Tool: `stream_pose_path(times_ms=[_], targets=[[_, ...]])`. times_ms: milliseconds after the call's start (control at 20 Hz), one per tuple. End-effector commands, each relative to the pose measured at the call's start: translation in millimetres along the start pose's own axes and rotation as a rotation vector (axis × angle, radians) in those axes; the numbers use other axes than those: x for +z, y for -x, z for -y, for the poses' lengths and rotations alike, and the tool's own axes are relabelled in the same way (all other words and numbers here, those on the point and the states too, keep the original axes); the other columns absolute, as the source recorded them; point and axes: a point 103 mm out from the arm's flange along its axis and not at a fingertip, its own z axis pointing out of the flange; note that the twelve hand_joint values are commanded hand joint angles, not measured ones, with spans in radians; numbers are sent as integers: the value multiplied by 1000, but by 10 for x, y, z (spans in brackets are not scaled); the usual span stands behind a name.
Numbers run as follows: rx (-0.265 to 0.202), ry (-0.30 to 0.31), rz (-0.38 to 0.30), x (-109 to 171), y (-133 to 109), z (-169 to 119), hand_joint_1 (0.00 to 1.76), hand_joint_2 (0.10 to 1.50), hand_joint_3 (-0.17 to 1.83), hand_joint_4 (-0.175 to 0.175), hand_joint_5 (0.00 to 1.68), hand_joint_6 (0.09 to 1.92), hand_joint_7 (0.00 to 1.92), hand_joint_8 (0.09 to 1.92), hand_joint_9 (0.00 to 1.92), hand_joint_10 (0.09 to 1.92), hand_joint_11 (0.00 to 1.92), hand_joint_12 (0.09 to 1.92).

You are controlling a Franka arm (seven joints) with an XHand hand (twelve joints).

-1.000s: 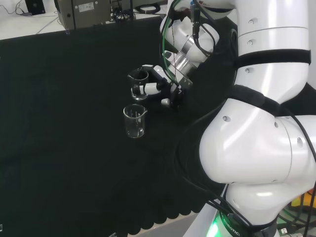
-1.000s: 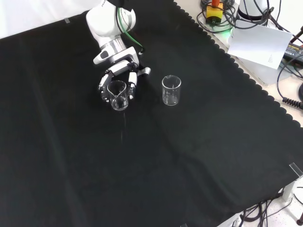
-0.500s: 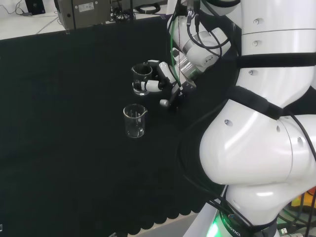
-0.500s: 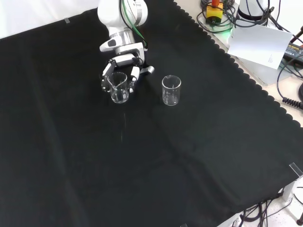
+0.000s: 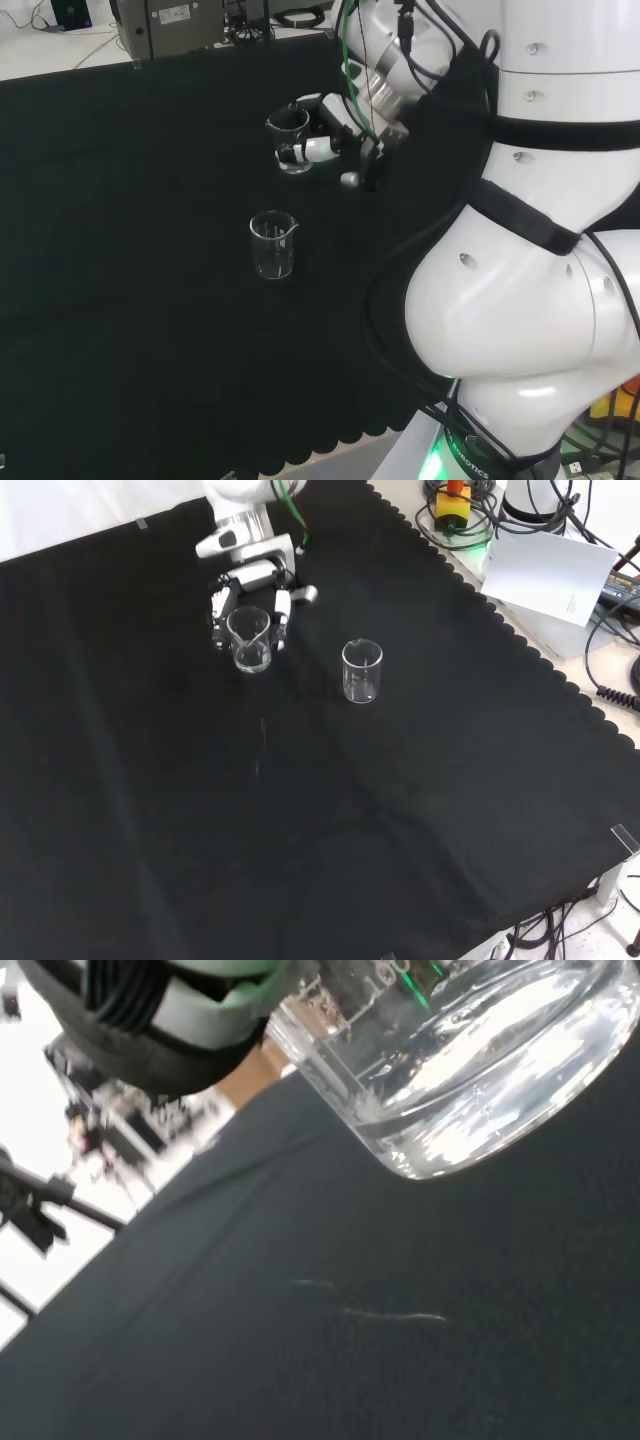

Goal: Pick up the beaker on the right.

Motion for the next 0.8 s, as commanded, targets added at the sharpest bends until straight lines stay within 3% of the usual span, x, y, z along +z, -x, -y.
stream_pose_path(times_ms=[50,300,400,500,800], targets=[[-9,-158,149,-546,-359,308,1315,1017,-175,-108,1365,272,1606,87,1603,555,1422,657],[12,-191,168,-589,-568,631,1316,1015,-175,-112,1389,217,1613,87,1624,550,1431,648],[21,-208,172,-588,-656,751,1318,1017,-175,-154,1417,225,1574,87,1634,549,1433,647],[26,-224,171,-578,-734,861,1318,1018,-175,-171,1427,230,1557,87,1640,547,1433,646],[29,-271,182,-594,-849,1106,1319,1018,-175,-175,1430,233,1552,87,1646,543,1435,646]])
